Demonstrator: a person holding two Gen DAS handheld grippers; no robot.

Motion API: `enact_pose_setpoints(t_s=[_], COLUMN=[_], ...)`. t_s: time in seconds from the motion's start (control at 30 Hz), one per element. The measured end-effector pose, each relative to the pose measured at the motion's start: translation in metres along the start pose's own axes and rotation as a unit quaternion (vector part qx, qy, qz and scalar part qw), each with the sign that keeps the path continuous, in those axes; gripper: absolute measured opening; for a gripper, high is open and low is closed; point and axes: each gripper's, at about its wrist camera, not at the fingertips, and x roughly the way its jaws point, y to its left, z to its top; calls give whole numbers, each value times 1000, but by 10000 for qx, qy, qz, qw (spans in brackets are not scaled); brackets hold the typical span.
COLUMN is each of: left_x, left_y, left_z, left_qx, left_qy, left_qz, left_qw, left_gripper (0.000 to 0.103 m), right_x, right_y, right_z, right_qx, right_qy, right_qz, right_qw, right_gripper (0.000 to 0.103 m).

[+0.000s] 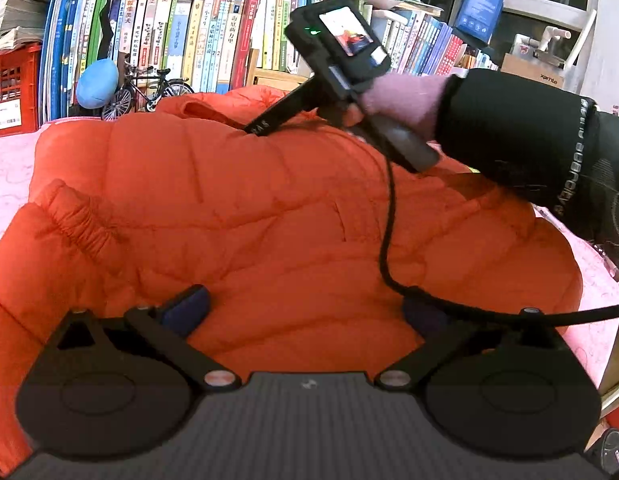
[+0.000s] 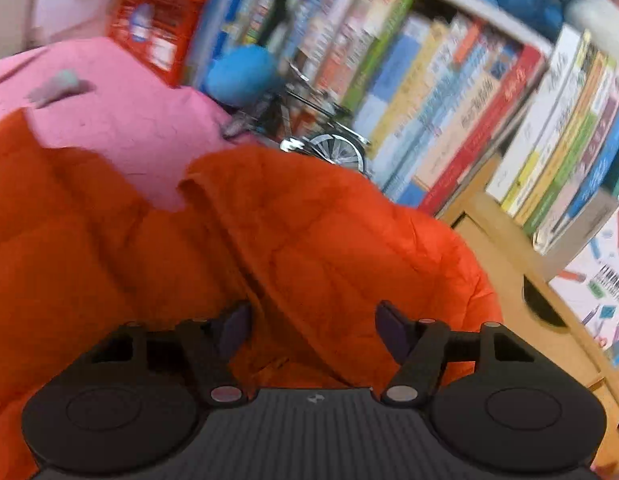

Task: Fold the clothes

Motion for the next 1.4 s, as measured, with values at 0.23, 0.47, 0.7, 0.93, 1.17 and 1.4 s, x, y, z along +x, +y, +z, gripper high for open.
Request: enact_pose_setpoints(t_s=[0.23, 0.47, 0.7, 0.93, 1.17, 1.4], left_x=[0, 1, 1, -11, -72, -103], left_y=[0, -2, -2, 5, 42, 64], left_z=[-2, -1, -1, -2, 6, 53], left_qx=[4, 42, 35, -122, -682, -847], left_qy=[-9, 1, -13, -150, -793, -1565], left_qz=[2, 47, 57, -126, -434, -193], left_qw=[10000, 10000, 10000, 9997, 9936, 9839], left_gripper=[103, 103, 103, 103, 103, 103], right_x=[-26, 0, 1, -77, -166, -196], right_y=[0, 6, 7, 24, 49, 80], right_z=[0, -7, 0, -16, -55, -90], right_qx=[134, -671, -227, -844, -1251, -1626], right_qy=[-265, 173, -216, -1700, -2720, -2846], right_qz=[71, -509, -1156, -2427, -2773, -2550], right_qw=[9995, 9963, 9928, 9514, 9130, 9097], right_gripper=[47, 48, 8, 8, 8, 8])
